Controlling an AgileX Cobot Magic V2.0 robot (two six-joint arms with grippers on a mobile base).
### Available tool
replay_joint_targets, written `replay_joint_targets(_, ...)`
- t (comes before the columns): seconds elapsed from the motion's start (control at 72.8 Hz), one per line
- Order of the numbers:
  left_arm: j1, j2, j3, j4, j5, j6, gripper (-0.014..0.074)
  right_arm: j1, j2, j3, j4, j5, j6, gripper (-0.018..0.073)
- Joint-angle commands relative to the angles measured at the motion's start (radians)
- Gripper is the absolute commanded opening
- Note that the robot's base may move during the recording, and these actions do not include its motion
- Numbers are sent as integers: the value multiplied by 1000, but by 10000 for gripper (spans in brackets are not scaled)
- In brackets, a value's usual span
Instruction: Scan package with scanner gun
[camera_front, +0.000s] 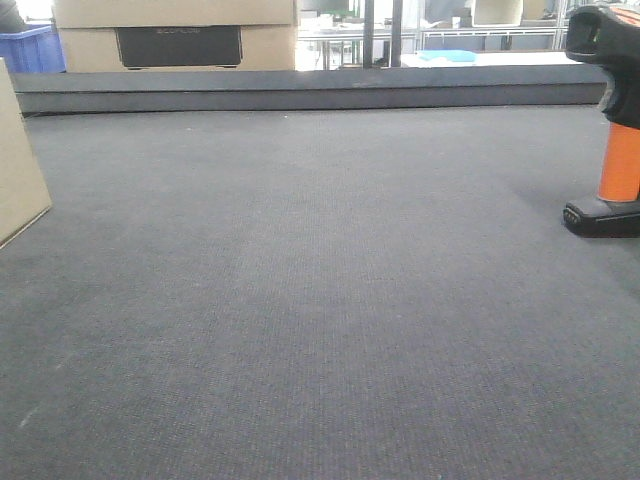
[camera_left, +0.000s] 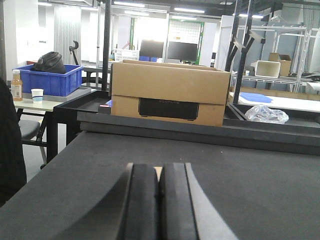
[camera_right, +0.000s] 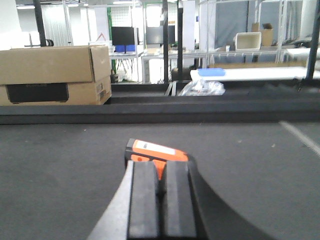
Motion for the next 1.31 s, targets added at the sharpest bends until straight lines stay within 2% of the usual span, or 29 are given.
replay_joint_targets(0.0, 3, -5, -1, 2, -20, -2, -111, 9, -93, 1, 87, 79, -156, -169)
replay_joint_targets(0.069, 3, -5, -1, 2, -20, -2, -111, 9, -160, 31, 163, 112, -232, -169)
replay_joint_targets(0.275, 3, -5, -1, 2, -20, -2, -111, 9, -299, 197, 162, 92, -231, -169)
replay_joint_targets(0.481, 3, -5, -1, 2, -22, -2, -111, 9, -300, 315, 166, 25, -231, -169)
replay_joint_targets(0.55, 3, -5, -1, 2, -22, -2, -111, 9, -300, 317, 166, -44, -231, -169)
replay_joint_targets(1.292, 3, -5, -1, 2, -22, -2, -111, 9, -300, 317, 168, -31, -229, -169)
